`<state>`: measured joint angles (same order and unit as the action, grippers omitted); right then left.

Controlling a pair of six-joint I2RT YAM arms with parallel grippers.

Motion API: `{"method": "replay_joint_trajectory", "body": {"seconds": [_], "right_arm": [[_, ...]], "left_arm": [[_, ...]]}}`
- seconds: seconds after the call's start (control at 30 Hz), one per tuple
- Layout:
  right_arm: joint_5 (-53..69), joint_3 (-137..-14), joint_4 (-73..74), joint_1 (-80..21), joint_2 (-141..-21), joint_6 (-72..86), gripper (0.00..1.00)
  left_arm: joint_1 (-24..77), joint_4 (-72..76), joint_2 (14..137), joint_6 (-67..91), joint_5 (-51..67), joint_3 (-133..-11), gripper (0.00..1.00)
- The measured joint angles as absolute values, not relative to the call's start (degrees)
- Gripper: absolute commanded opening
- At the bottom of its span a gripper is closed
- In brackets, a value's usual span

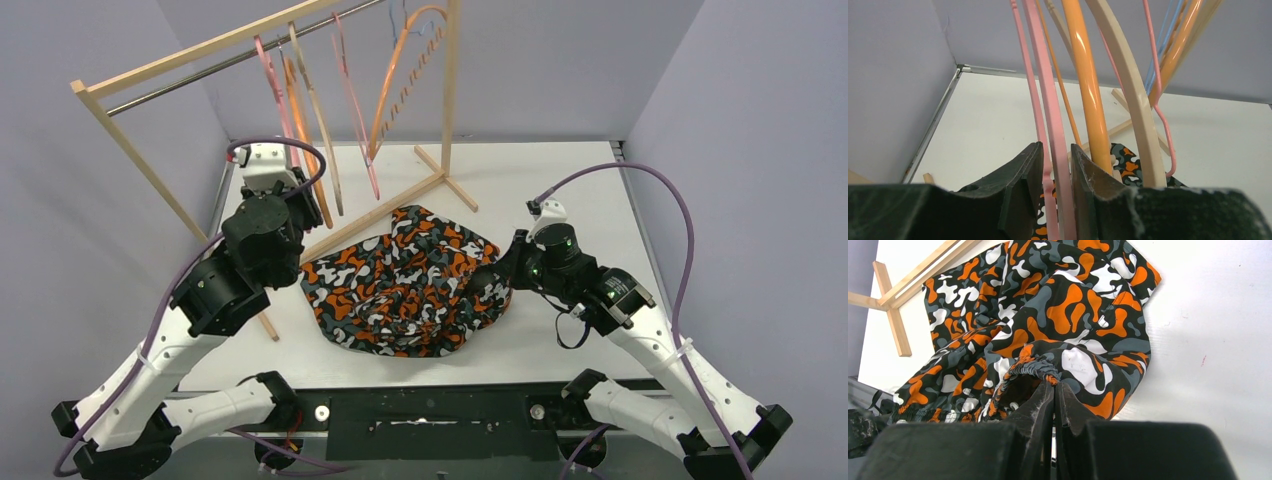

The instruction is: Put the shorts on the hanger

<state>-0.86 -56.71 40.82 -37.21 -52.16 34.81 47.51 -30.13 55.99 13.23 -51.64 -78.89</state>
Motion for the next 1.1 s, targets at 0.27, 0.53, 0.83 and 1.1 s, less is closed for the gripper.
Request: {"method": "replay_joint_trajectory", "body": {"seconds": [0.27, 0.53, 0.83, 1.1], "right_arm": [[-0.84, -56.71, 40.77, -37.21, -52.82, 34.28, 0.00], [-0.89, -56.69, 40.77, -37.21, -52.97, 34.13, 0.00], [-1.06, -56.31, 40.80, -37.23, -52.60, 34.13, 0.00], [-1.08, -56.31, 40.82, -37.21, -52.60, 34.13, 0.00]], "left_arm": [[44.58, -27.42, 56.62, 9.06, -50.57, -76.44, 0.18], [38.39, -25.96, 60.25, 6.17, -45.08, -76.42, 0.00], [37.85, -6.85, 53.23, -3.55, -41.63, -61.58, 0.00], [34.96, 14.33, 49.84, -14.24, -39.16, -48.80, 0.00]]}}
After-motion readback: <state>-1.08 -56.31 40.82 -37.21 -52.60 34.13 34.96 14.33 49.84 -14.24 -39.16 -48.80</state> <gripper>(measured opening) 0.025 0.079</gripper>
